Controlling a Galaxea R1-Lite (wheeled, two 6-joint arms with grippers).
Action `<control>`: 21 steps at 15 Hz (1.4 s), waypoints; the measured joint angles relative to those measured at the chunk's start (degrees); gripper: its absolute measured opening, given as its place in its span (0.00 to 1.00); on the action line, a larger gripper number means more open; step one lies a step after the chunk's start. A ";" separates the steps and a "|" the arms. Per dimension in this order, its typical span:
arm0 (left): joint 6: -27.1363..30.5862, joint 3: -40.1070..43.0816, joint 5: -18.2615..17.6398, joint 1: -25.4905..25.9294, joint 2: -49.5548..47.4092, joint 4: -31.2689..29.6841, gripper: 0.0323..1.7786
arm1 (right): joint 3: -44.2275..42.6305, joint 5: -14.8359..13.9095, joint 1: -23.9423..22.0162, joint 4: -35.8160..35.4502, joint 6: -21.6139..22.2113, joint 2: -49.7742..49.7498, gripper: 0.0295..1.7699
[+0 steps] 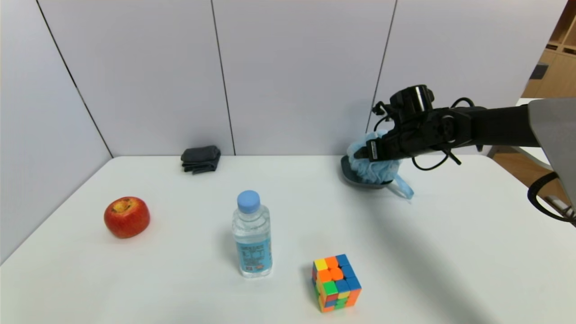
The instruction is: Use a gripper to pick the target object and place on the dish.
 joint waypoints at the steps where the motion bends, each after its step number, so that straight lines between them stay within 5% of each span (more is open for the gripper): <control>1: -0.02 0.00 0.00 0.00 0.00 0.00 0.95 | 0.00 0.00 0.00 -0.01 0.02 -0.06 0.89; 10: -0.02 0.00 0.00 0.00 0.00 0.02 0.95 | 2.97 -0.09 0.00 0.22 0.22 -4.78 0.94; 21: 0.00 0.00 0.00 0.00 0.00 0.05 0.95 | 22.74 -0.12 -0.10 0.35 0.50 -30.16 0.96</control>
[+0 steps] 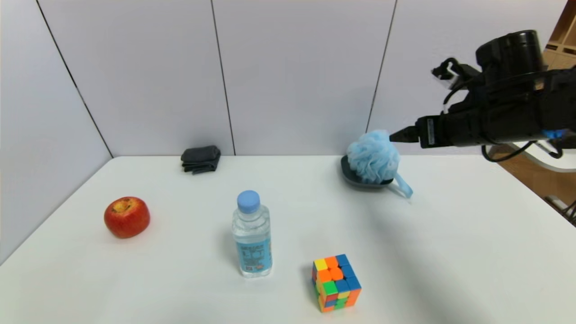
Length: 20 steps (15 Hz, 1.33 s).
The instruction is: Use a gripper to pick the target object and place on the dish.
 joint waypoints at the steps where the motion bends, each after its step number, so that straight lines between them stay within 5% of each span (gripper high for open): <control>1: 0.00 0.00 -0.01 0.00 0.00 0.00 0.95 | 3.25 0.00 -0.06 0.00 0.00 -3.91 0.96; 12: 0.00 0.00 0.00 0.00 0.00 -0.05 0.95 | 44.74 0.23 -3.45 -1.94 -2.04 -56.56 0.96; 20: 0.00 0.00 -0.01 0.00 0.00 0.00 0.95 | 68.88 0.01 -6.60 -19.55 -6.75 -78.70 0.96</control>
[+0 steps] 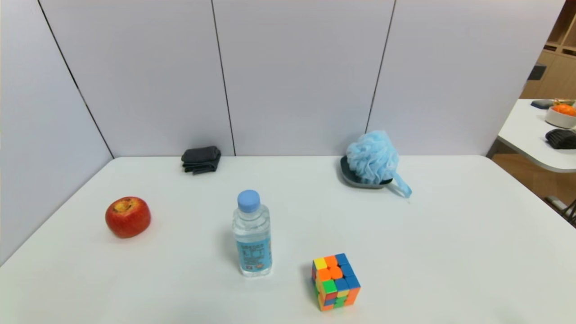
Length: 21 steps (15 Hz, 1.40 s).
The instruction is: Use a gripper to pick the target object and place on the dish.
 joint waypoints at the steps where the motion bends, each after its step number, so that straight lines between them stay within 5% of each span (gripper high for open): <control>1: 0.00 0.00 0.01 0.00 0.00 -0.02 0.95 | 0.98 -0.41 -0.05 -0.98 0.06 -0.63 0.96; 12: -0.02 0.00 0.00 0.00 0.00 -0.02 0.95 | 2.74 -0.96 -3.74 -2.16 -1.76 -2.97 0.96; 21: -0.02 0.00 0.01 0.00 0.00 -0.05 0.95 | 10.79 0.32 -6.31 2.85 -4.68 -17.01 0.96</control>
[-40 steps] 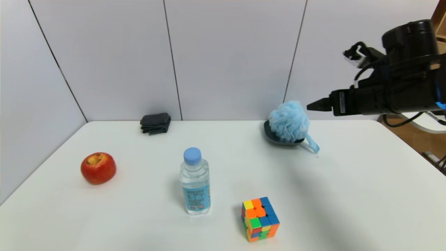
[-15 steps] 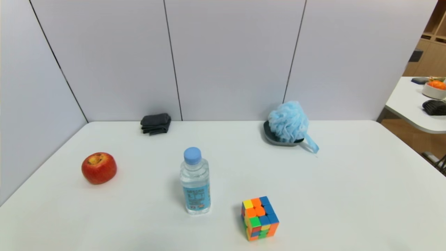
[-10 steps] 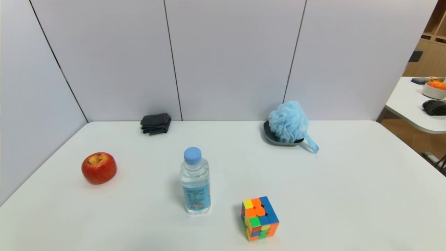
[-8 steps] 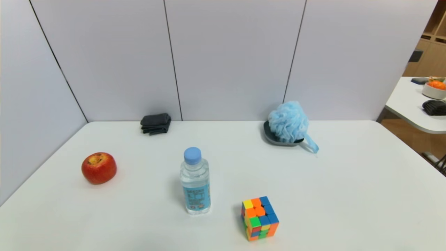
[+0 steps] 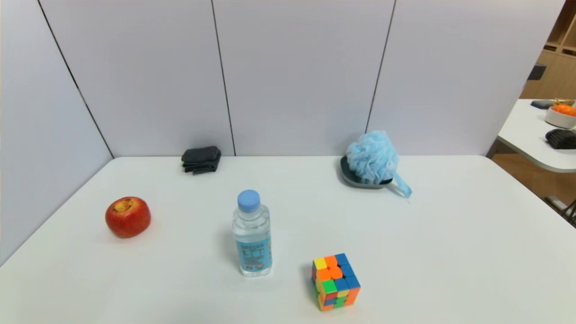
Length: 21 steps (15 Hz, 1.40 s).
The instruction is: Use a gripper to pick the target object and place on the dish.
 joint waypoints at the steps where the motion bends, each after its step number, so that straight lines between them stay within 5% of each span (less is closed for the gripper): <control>1: 0.00 0.00 0.00 0.00 0.00 0.02 0.95 | 0.00 0.16 -0.02 0.01 0.11 -0.35 0.96; 21: 0.02 0.00 -0.01 0.00 0.00 0.02 0.95 | 0.07 1.60 0.00 1.80 2.54 -0.91 0.96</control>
